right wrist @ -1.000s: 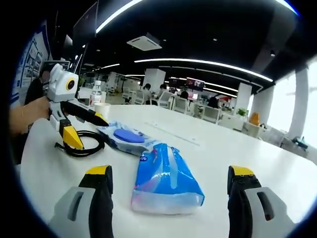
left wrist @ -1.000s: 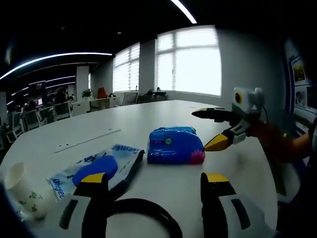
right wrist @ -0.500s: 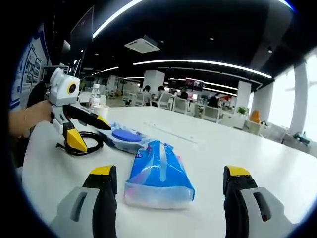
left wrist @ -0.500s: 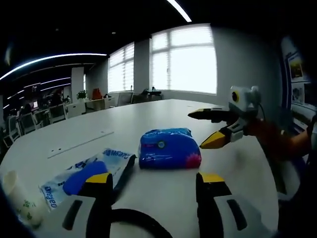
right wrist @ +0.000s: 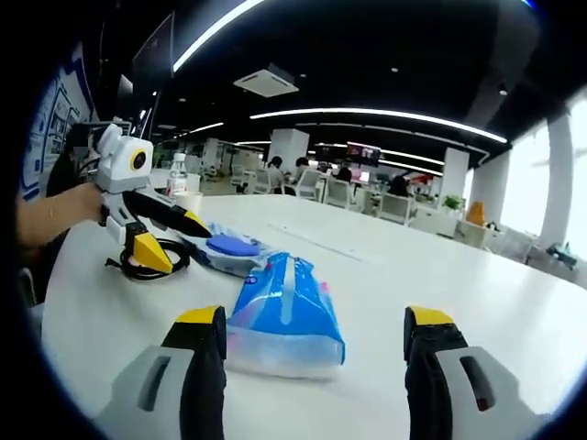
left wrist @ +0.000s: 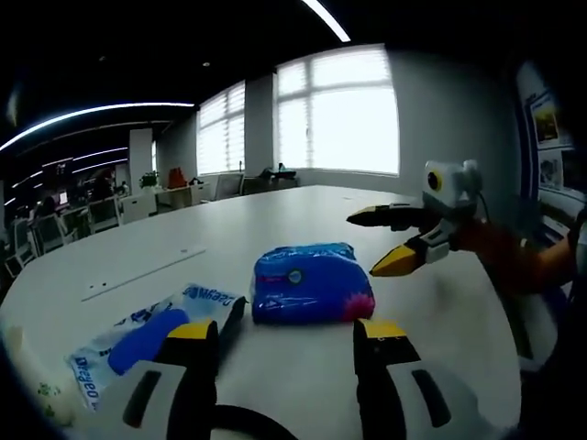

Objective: Arrange the tabletop items into an orderly group along one side of the table until the central work area is clear of visible clutter.

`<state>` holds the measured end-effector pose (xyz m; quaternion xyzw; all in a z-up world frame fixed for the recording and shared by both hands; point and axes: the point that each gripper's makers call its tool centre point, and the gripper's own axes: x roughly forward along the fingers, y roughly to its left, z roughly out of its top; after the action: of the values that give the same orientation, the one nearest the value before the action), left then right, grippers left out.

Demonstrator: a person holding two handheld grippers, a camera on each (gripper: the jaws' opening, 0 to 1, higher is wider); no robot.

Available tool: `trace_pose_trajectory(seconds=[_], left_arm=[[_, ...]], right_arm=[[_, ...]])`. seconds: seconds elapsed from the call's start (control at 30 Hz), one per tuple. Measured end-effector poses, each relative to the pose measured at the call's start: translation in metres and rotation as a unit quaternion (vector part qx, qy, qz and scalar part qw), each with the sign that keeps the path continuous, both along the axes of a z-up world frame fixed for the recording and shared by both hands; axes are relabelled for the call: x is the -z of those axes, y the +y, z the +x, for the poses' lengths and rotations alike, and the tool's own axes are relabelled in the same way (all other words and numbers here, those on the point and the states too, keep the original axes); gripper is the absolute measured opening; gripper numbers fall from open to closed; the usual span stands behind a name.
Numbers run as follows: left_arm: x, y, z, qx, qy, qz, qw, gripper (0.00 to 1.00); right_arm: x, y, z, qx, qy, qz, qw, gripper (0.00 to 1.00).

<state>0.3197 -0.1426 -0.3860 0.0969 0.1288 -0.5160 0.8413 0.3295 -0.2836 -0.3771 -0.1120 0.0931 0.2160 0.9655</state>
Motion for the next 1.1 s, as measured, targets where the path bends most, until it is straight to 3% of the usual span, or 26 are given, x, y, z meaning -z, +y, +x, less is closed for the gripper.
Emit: trace_pose_trajectory(seconds=[0.3,0.43,0.53,0.73,0.93,1.1], left_arm=[[-0.006,-0.015,0.008,0.006,0.011,-0.016,0.9998,0.52],[-0.004,-0.019,0.014,0.016,-0.003,0.003,0.9999,0.52],[-0.001,-0.021,0.020,0.024,-0.013,0.011,0.9996,0.47],[0.006,-0.026,0.031,0.026,0.000,0.017,0.9995,0.45],[0.008,-0.032,0.036,0.029,0.018,0.007,0.9994,0.45],[0.011,-0.038,0.037,0.037,0.023,0.010,0.9990,0.45]], right_arm=[[0.004,-0.010,0.002,-0.005,0.003,-0.005,1.0000,0.65],[0.008,-0.011,0.002,-0.016,0.011,-0.011,0.9998,0.62],[0.011,-0.012,0.004,-0.020,0.015,-0.017,0.9995,0.60],[0.011,-0.016,0.008,-0.025,0.018,-0.014,0.9994,0.59],[0.013,-0.019,0.008,-0.035,0.030,0.008,0.9989,0.48],[0.017,-0.020,0.007,-0.039,0.036,0.011,0.9985,0.48]])
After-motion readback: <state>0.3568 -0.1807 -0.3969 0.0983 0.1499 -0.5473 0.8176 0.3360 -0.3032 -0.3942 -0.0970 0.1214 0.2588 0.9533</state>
